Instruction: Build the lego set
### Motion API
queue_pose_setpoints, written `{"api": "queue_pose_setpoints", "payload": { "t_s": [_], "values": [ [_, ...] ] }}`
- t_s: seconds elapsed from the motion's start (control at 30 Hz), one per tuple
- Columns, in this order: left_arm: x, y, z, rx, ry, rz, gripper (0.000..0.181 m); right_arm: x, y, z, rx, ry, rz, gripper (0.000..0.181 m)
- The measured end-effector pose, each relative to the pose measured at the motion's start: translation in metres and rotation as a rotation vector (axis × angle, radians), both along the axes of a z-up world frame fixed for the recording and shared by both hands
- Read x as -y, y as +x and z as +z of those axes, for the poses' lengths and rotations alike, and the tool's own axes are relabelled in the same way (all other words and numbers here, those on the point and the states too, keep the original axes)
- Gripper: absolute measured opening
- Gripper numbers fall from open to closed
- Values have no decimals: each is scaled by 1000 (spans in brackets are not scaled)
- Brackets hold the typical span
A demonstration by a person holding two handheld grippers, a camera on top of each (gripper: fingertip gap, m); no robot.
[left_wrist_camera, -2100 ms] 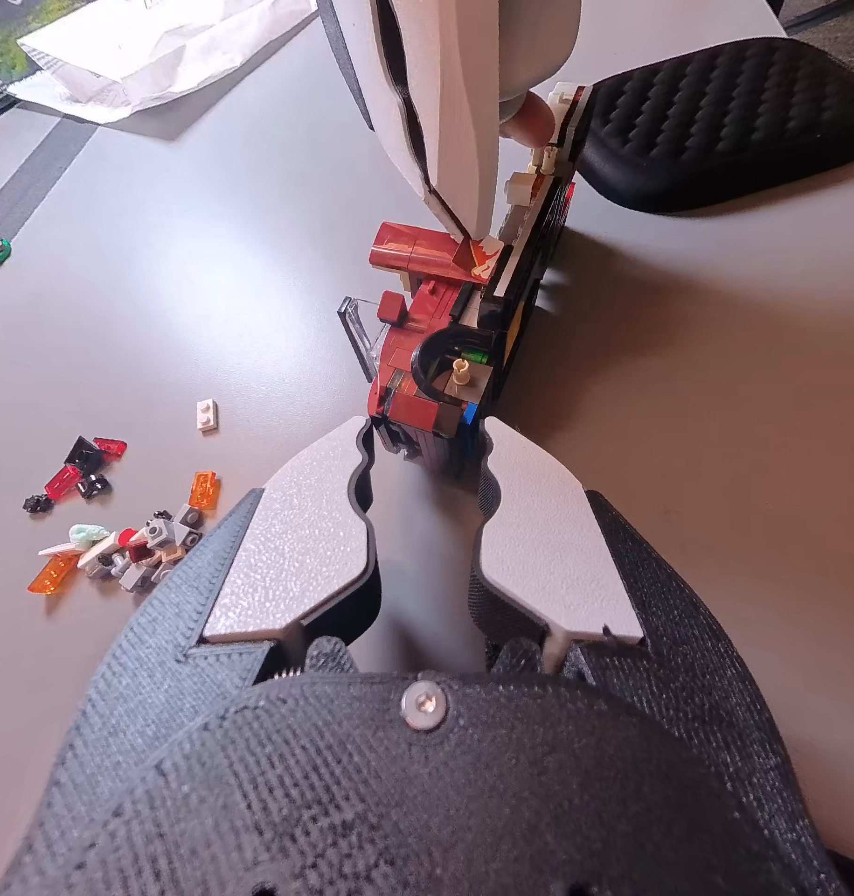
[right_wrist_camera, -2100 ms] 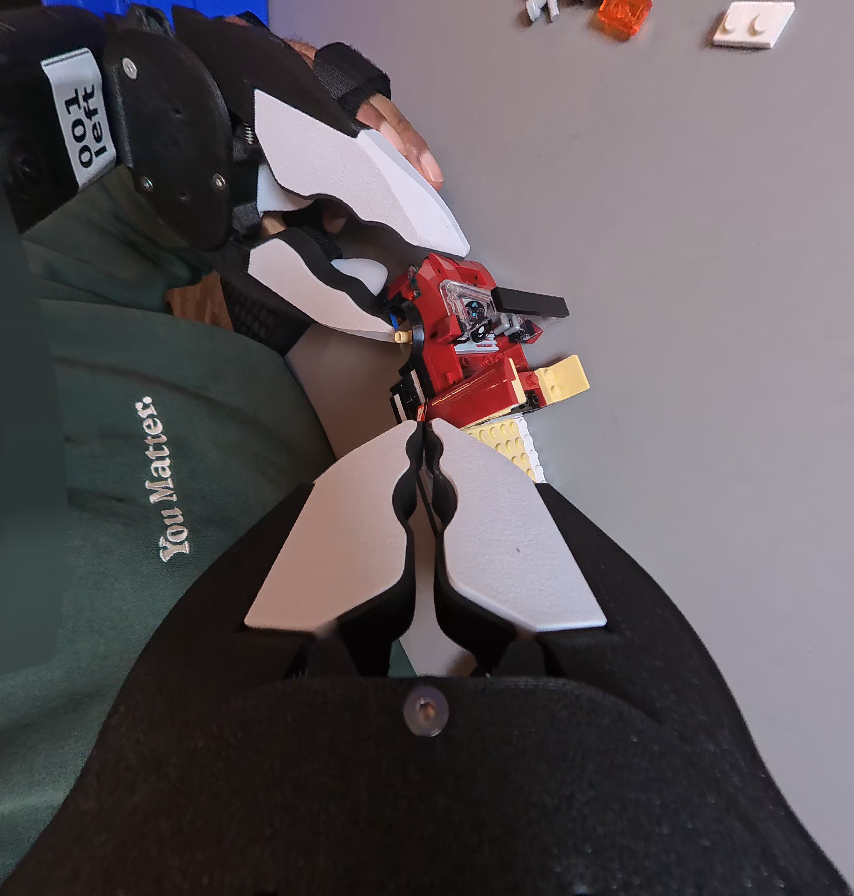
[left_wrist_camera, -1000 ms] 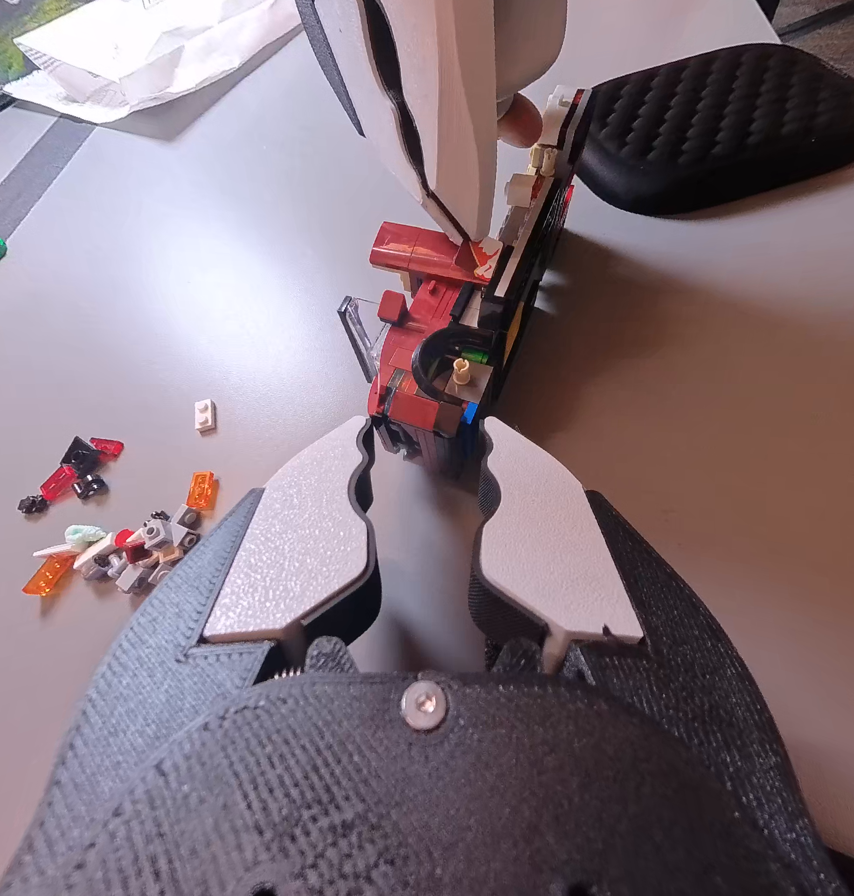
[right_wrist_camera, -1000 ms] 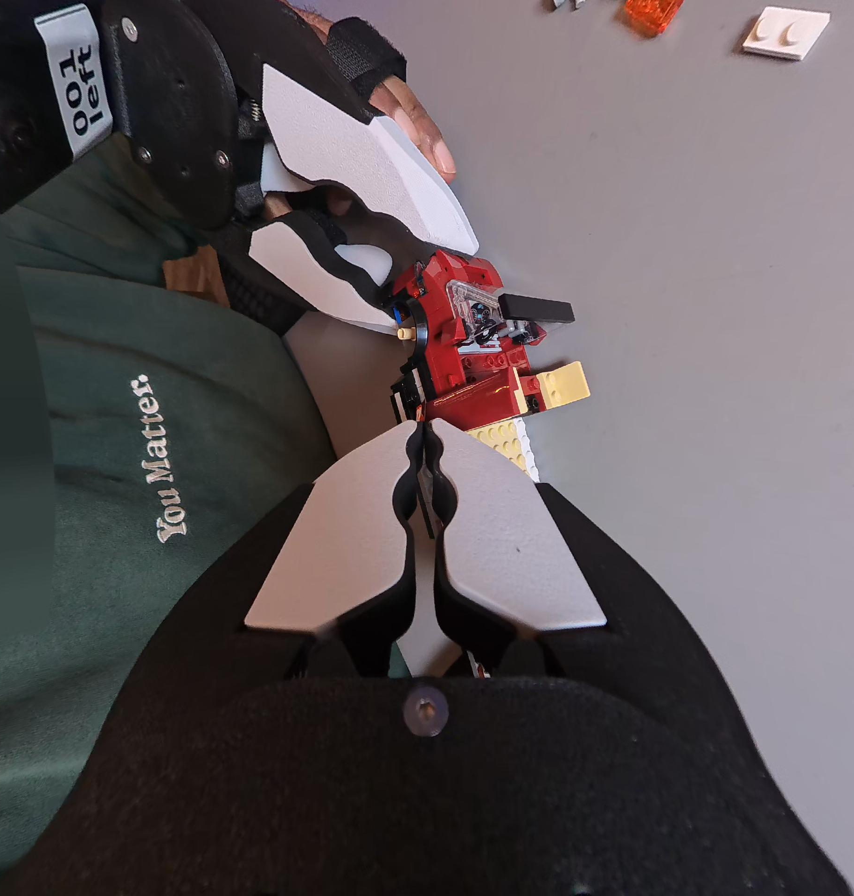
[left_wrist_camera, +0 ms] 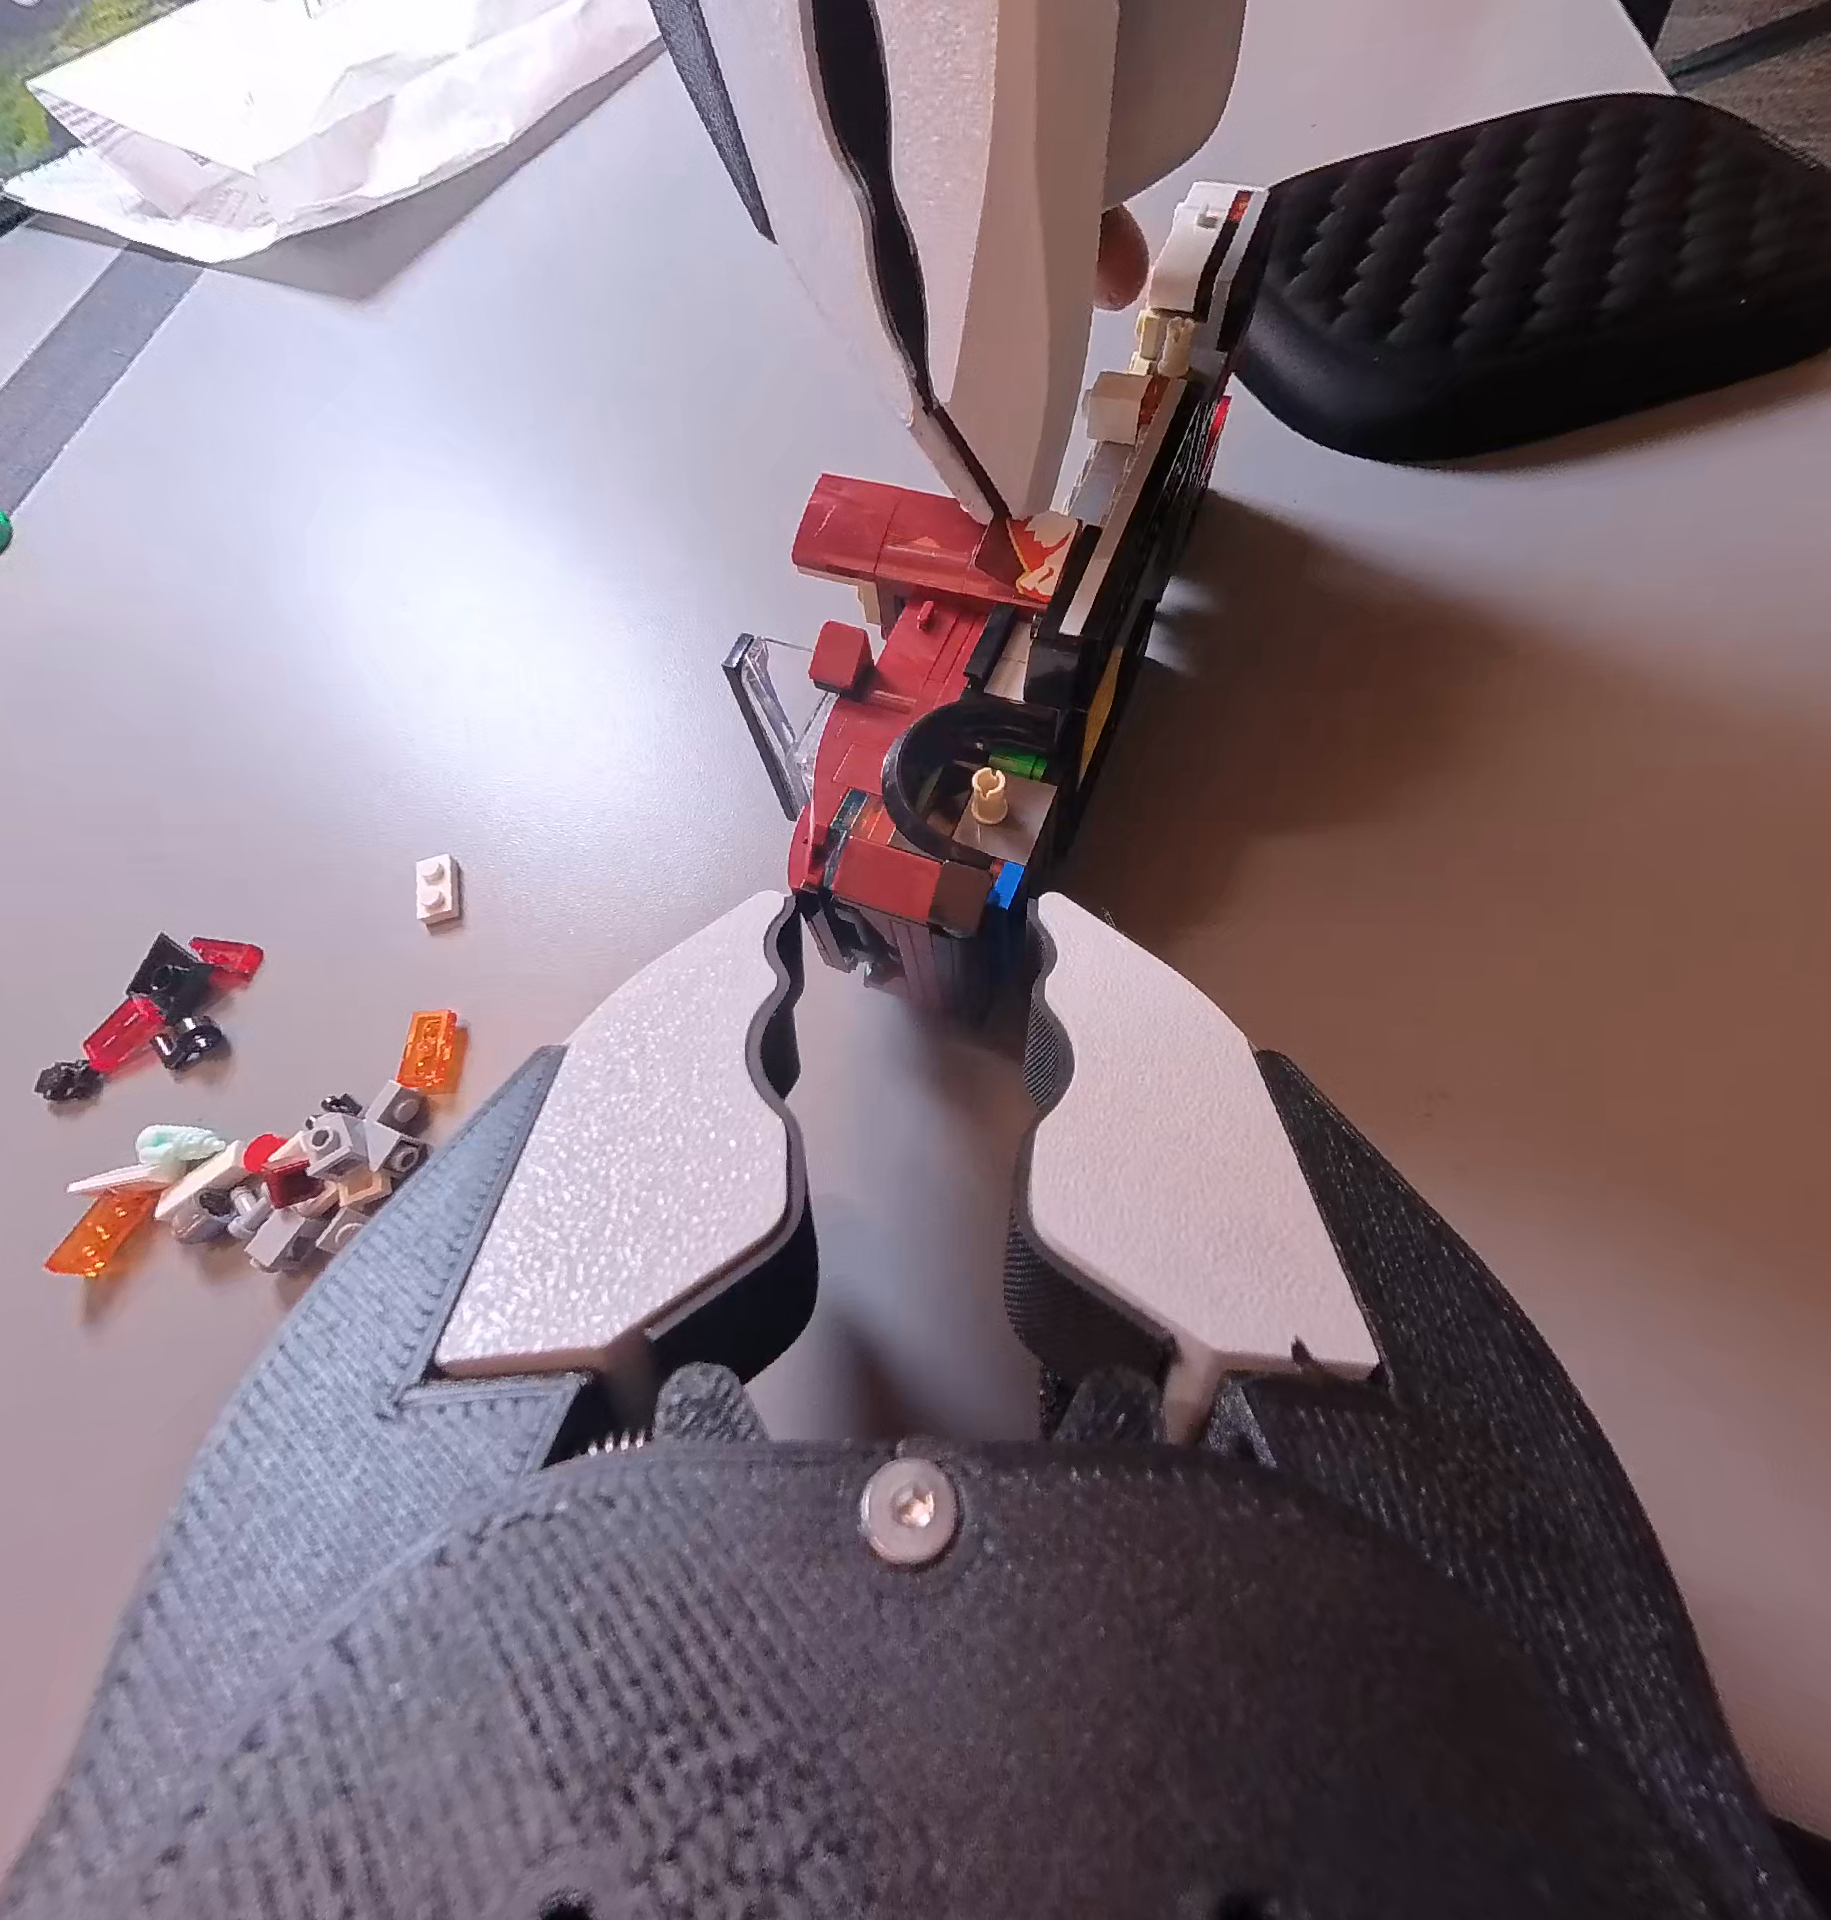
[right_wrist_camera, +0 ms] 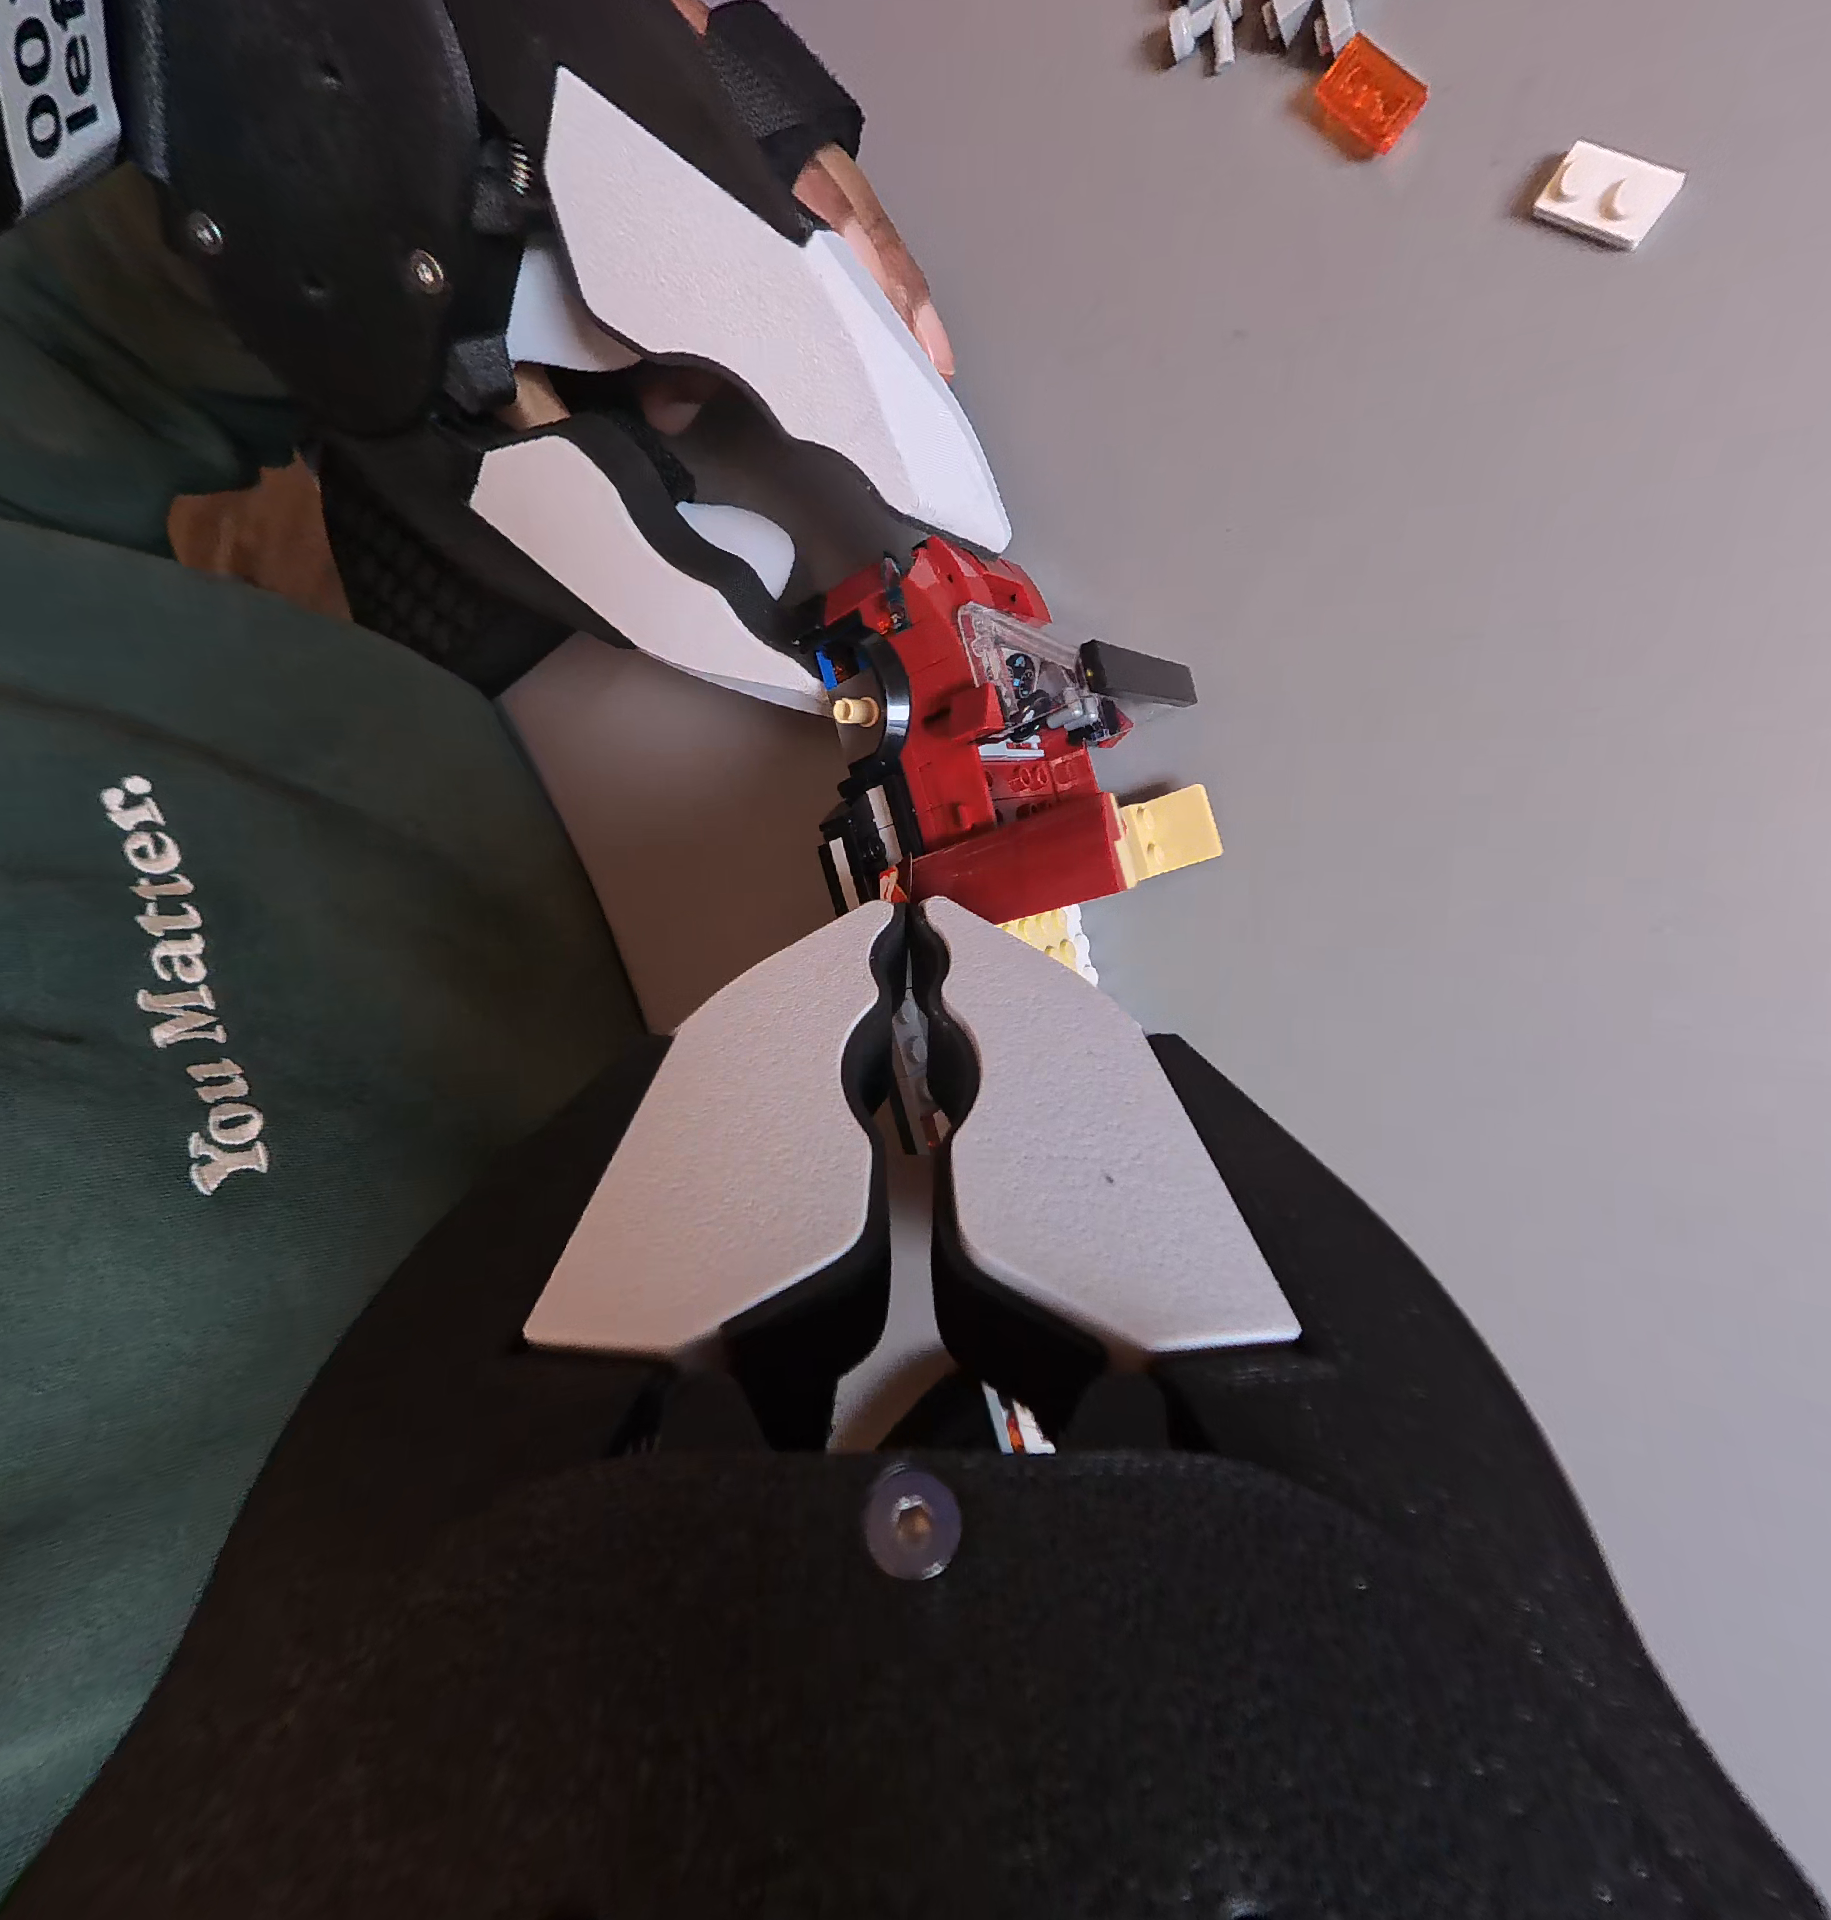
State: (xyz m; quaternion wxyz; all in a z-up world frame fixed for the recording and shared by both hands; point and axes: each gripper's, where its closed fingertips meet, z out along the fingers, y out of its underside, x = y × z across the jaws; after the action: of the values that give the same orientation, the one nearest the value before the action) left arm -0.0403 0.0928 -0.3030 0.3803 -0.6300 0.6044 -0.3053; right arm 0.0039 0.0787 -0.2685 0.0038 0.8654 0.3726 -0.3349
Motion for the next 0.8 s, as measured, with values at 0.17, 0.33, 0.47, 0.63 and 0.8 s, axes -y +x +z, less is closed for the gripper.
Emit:
{"api": "queue_pose_setpoints", "payload": {
  "t_s": [0.17, 0.33, 0.47, 0.63, 0.8],
  "values": [
    [0, 0, 0, 0, 0, 0, 41, 0, 0, 0, 27, 67, 32, 0],
    [0, 0, 0, 1, -1, 0, 41, 0, 1, -1, 58, 148, 62, 0],
    [0, 0, 0, 1, -1, 0, 41, 0, 1, -1, 77, 200, 82, 0],
    [0, 0, 0, 1, -2, 0, 41, 0, 1, -1, 87, 230, 101, 1],
    [0, 0, 0, 1, -1, 0, 41, 0, 1, -1, 98, 247, 123, 1]
  ]
}}
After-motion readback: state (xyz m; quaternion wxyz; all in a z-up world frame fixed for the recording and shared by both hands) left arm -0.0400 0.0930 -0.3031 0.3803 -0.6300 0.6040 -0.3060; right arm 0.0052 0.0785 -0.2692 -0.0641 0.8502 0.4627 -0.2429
